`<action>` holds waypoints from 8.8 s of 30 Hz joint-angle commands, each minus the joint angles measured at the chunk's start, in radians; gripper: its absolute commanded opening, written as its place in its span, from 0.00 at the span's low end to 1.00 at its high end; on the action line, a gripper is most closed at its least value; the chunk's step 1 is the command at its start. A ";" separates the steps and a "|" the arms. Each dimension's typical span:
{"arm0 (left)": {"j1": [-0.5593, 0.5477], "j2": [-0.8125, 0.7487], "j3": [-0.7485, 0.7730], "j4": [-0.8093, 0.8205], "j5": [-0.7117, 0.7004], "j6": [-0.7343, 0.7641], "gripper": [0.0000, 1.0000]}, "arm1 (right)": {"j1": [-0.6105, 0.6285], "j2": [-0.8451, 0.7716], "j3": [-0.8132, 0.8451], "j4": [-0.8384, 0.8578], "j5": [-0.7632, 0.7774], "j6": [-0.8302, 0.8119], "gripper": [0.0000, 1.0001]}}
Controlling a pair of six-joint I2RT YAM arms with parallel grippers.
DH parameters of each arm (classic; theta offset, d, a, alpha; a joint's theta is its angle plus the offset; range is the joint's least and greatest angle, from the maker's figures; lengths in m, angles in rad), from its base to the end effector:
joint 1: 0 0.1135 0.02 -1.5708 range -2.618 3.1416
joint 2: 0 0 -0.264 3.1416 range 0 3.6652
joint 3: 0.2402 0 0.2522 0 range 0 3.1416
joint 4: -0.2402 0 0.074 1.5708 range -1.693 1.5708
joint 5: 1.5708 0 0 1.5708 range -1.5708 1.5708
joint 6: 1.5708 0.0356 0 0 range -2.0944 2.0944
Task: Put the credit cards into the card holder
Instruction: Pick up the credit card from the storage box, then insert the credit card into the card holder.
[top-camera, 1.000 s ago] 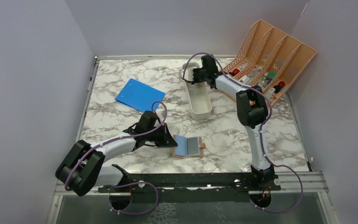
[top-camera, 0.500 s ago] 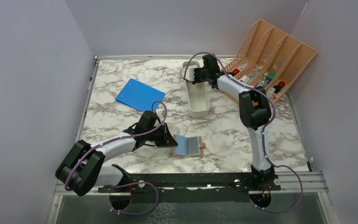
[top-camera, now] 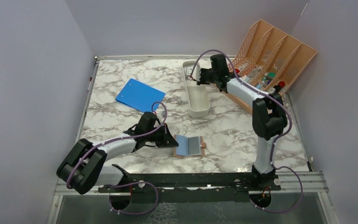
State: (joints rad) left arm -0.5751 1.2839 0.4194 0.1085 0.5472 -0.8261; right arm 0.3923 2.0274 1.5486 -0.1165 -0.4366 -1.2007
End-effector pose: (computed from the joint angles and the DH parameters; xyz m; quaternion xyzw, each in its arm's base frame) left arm 0.1795 -0.1384 0.1477 -0.0044 0.8905 -0.4356 0.1317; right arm 0.4280 0.1934 0.2313 -0.6875 0.5305 -0.0040 0.4959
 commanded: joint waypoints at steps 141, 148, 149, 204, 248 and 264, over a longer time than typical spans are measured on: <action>-0.319 0.163 -0.079 0.344 -0.230 -0.245 0.23 | 0.195 -0.758 -1.299 0.305 0.009 1.975 0.33; -0.320 0.119 -0.084 0.344 -0.221 -0.248 0.25 | 0.195 -0.846 -1.251 0.124 0.102 1.916 0.41; -0.320 0.115 -0.083 0.344 -0.222 -0.248 0.25 | 0.195 -0.856 -1.244 0.106 0.114 1.911 0.41; -0.386 0.177 -0.016 0.570 -0.281 -0.194 0.23 | 0.195 -0.889 -1.257 0.117 0.114 1.908 0.45; -0.390 0.239 -0.033 0.578 -0.308 -0.206 0.00 | 0.195 -0.979 -1.174 -0.065 0.210 1.844 0.54; -0.390 0.253 -0.020 0.576 -0.299 -0.203 0.04 | 0.195 -0.914 -1.243 0.149 0.050 1.906 0.53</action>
State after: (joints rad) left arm -0.9581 1.5257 0.3813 0.6537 0.2428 -1.0351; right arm 0.5896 1.1061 0.3336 -0.0265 -0.3332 0.6827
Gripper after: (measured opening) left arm 0.026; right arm 0.536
